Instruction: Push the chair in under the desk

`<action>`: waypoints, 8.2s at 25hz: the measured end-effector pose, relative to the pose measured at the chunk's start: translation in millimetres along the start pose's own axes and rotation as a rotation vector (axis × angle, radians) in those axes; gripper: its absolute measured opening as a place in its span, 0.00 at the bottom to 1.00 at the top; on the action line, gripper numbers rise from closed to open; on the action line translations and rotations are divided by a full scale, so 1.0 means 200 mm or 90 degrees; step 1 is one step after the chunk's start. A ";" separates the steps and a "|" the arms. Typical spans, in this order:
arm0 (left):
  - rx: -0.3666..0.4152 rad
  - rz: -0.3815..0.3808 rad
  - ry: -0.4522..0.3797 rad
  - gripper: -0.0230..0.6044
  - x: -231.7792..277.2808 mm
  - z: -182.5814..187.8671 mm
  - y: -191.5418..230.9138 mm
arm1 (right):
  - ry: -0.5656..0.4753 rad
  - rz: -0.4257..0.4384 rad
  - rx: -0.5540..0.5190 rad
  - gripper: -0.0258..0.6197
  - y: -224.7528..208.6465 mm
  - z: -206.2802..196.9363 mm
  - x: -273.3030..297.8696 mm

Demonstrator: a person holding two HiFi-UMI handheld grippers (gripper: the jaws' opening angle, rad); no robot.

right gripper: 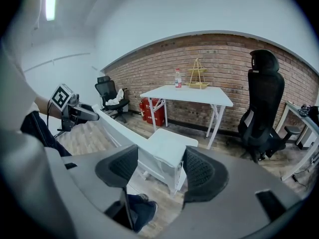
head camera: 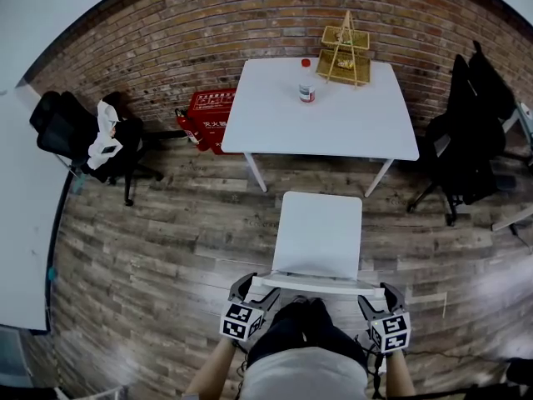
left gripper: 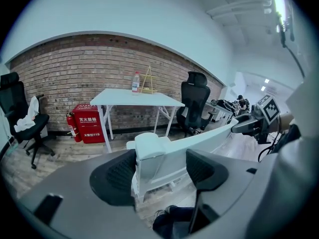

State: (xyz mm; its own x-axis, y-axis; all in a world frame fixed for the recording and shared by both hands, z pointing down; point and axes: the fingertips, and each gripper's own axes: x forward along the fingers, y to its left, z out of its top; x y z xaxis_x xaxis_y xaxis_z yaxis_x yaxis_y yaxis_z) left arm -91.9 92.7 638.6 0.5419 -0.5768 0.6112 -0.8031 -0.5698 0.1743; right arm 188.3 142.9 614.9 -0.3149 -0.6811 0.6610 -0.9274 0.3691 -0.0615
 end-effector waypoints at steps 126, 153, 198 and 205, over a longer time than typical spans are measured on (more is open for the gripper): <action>-0.013 0.037 0.016 0.55 0.96 0.90 0.62 | -0.010 0.019 -0.012 0.49 -0.78 0.90 0.95; -0.004 0.031 0.011 0.55 1.16 1.05 0.81 | 0.016 0.017 -0.004 0.49 -0.88 1.08 1.16; -0.009 0.037 0.027 0.55 1.37 1.29 0.93 | 0.017 0.024 -0.006 0.49 -1.09 1.28 1.36; -0.010 0.032 0.026 0.55 1.40 1.33 0.96 | 0.018 0.016 -0.002 0.49 -1.10 1.31 1.39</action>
State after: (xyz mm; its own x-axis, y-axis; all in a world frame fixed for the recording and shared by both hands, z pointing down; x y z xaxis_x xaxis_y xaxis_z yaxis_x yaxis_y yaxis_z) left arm -28.7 -333.6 638.6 0.4904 -0.5796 0.6508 -0.8329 -0.5314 0.1544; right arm 252.6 -293.5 617.0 -0.3329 -0.6535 0.6798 -0.9183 0.3884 -0.0763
